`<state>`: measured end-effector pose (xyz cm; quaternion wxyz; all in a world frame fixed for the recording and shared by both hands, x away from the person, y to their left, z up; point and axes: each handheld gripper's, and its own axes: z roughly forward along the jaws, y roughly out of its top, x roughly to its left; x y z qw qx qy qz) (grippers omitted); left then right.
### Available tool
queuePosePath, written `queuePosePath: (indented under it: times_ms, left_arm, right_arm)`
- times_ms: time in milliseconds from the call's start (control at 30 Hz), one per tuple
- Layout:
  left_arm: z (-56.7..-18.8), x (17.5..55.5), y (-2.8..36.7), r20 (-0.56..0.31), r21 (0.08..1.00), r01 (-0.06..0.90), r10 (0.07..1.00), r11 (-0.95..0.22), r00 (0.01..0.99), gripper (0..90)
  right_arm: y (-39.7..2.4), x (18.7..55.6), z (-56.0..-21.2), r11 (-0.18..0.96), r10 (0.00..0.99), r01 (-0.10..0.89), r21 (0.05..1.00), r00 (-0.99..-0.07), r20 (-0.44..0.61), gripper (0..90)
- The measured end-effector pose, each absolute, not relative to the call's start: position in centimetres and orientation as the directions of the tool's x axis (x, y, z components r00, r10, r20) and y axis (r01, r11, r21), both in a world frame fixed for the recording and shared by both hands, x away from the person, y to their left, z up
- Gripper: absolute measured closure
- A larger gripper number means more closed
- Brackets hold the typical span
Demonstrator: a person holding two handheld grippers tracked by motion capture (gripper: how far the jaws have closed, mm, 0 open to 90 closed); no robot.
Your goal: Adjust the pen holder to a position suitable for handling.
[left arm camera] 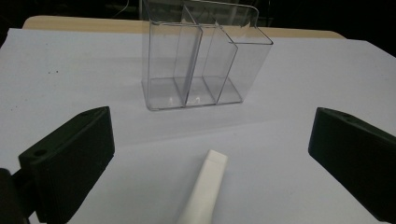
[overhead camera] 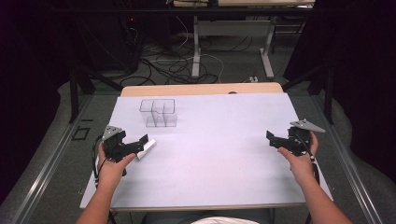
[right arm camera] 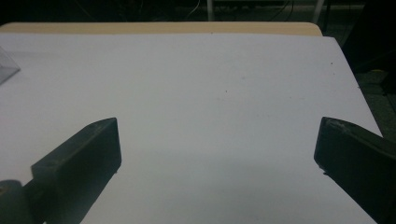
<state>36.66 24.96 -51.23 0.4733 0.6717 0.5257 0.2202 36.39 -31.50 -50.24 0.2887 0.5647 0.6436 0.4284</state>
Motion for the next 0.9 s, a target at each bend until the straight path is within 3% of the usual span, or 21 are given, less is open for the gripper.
queuePosePath:
  times_ms: [200, 467, 767, 900]
  left_arm:
    - [-50.8, 36.7, 24.8, -0.199, 0.871, 0.492, 0.913, -0.003, 0.356, 0.4]
    - [-48.9, 37.6, 24.4, -0.178, 0.888, 0.46, 0.919, -0.005, 0.353, 2.6]
    - [-45.8, 39.5, 23.9, -0.161, 0.897, 0.442, 0.934, 0.004, 0.317, 15.8]
    - [-44.7, 40.6, 23.7, -0.162, 0.889, 0.457, 0.937, 0.003, 0.309, 17.3]
  right_arm:
    - [-31.9, 36.3, -50.3, -0.022, 0.977, 0.459, 0.888, -0.18, 0.118, 6.9]
    - [-31.8, 36.2, -50.6, -0.043, 0.976, 0.474, 0.88, -0.167, 0.137, 7.9]
    - [-31.8, 36.2, -50.9, -0.056, 0.977, 0.484, 0.873, -0.152, 0.147, 8.9]
    - [-31.9, 36.4, -51.1, -0.044, 0.973, 0.479, 0.877, -0.179, 0.146, 12.3]
